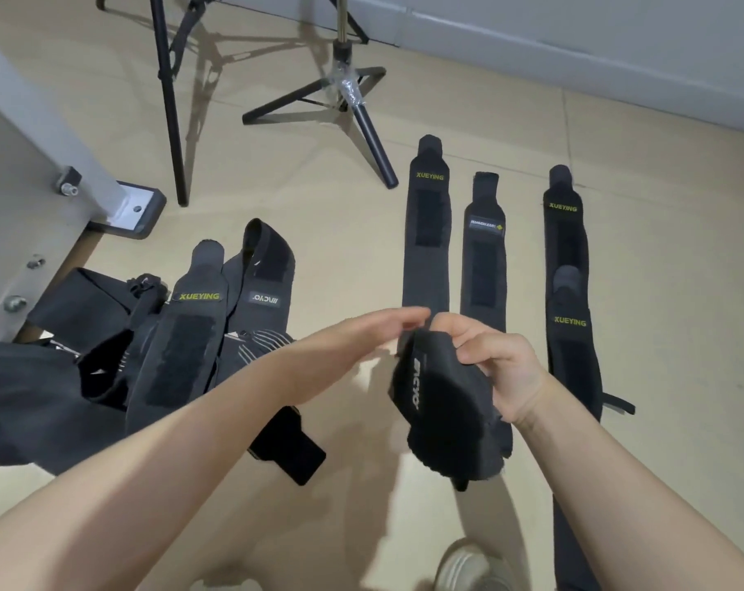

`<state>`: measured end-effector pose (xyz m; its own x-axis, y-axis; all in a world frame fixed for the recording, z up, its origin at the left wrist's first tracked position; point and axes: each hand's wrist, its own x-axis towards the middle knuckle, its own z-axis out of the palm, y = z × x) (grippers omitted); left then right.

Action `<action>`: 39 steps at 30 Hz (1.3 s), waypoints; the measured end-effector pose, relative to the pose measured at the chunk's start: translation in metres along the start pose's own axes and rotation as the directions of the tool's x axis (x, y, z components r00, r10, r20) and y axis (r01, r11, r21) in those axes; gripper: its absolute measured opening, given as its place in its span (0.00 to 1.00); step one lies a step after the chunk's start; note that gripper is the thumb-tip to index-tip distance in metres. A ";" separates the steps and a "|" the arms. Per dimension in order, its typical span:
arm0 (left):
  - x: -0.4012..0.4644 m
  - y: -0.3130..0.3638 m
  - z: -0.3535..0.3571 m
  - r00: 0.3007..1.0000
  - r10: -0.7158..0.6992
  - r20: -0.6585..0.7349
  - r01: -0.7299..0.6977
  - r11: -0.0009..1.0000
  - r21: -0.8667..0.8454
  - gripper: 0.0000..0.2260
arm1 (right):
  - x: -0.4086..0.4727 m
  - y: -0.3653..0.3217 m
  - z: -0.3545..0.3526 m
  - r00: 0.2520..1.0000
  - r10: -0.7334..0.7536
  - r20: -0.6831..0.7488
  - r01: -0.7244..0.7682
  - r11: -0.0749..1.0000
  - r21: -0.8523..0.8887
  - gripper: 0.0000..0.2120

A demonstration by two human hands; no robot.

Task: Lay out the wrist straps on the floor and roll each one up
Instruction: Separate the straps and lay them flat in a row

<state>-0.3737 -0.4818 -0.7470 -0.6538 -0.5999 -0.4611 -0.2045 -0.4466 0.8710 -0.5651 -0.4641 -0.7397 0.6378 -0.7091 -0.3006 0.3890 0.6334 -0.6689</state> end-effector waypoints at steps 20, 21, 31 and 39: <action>-0.016 0.016 -0.007 0.998 0.038 -0.053 -0.055 0.930 -0.363 0.07 | -0.016 0.035 -0.028 0.919 0.018 -0.395 -0.099 0.977 -0.187 0.38; -0.016 0.015 -0.008 0.998 0.043 -0.046 -0.058 0.921 -0.385 0.09 | -0.015 0.043 -0.024 0.939 0.041 -0.341 -0.098 0.983 -0.153 0.41; -0.013 0.000 -0.005 0.925 0.063 -0.375 -0.127 0.981 -0.149 0.10 | 0.006 0.017 0.015 0.888 -0.243 -0.389 0.203 0.969 -0.142 0.19; -0.016 -0.006 0.000 0.974 -0.026 -0.224 0.033 0.999 0.029 0.06 | 0.007 0.000 0.021 0.660 -0.491 -0.568 0.241 0.855 -0.459 0.13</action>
<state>-0.3621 -0.4695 -0.7448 -0.4686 -0.7214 -0.5099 -0.2471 -0.4472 0.8597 -0.5468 -0.4626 -0.7279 -0.1476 -0.9552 -0.2564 0.1813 0.2287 -0.9565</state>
